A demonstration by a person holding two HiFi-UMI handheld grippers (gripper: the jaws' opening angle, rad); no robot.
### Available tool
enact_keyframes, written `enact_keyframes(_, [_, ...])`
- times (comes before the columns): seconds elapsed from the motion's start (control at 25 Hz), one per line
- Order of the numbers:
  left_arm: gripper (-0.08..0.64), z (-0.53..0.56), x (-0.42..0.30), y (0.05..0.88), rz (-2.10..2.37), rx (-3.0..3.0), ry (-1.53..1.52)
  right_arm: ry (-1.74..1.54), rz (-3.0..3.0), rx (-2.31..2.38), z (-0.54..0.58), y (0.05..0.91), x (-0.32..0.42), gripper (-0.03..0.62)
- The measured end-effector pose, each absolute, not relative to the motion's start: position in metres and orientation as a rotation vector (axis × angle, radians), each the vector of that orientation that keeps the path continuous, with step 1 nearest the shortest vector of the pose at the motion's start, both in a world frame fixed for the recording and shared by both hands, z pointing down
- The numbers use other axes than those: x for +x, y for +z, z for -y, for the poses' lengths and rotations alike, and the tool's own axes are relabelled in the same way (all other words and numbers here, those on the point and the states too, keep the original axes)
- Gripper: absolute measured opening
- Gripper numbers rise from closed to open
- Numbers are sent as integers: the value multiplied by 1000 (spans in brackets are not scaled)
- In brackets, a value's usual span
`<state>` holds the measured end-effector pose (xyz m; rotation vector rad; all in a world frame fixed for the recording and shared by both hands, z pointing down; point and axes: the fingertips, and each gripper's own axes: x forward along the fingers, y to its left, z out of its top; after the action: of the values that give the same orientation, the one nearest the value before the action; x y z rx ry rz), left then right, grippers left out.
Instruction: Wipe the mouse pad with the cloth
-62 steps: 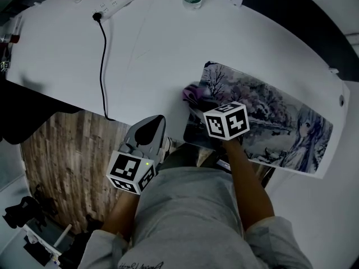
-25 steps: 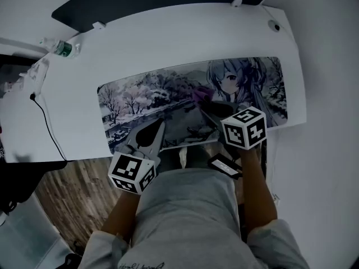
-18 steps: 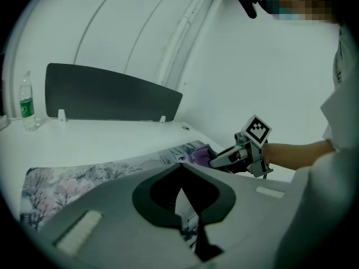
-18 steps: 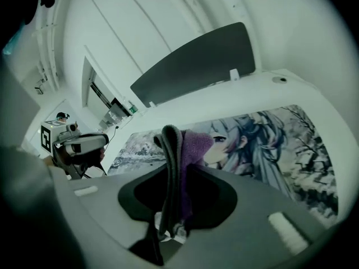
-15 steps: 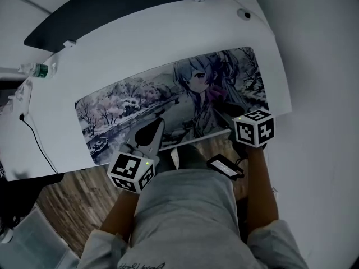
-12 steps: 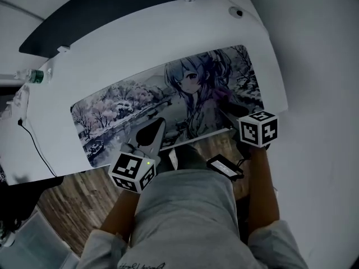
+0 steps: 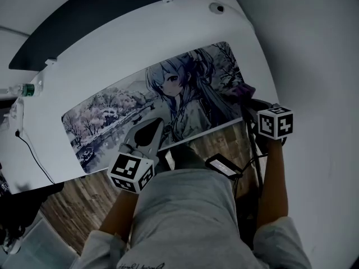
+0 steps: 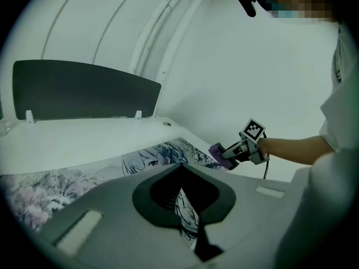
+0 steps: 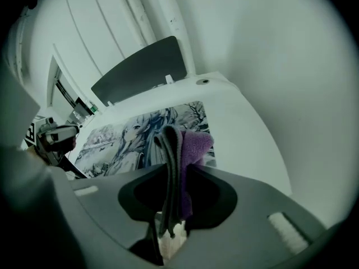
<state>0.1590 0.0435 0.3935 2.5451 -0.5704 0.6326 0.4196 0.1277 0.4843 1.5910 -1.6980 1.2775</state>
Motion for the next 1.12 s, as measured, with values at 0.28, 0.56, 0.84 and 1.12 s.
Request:
enact_keyframes(0.28, [13, -41, 163, 400, 592, 2536, 654, 1246, 1559, 1513, -146, 513, 455, 97])
enact_keyframes(0.56, [13, -39, 166, 401, 602, 2526, 655, 1303, 1522, 1467, -146, 534, 448, 97])
enact_keyframes(0.84, [12, -44, 169, 405, 575, 2523, 655, 1329, 1502, 1505, -144, 535, 441, 97])
enact_keyframes(1.12, [12, -45, 151, 405, 586, 2518, 649, 1338, 1523, 1493, -140, 535, 415, 97])
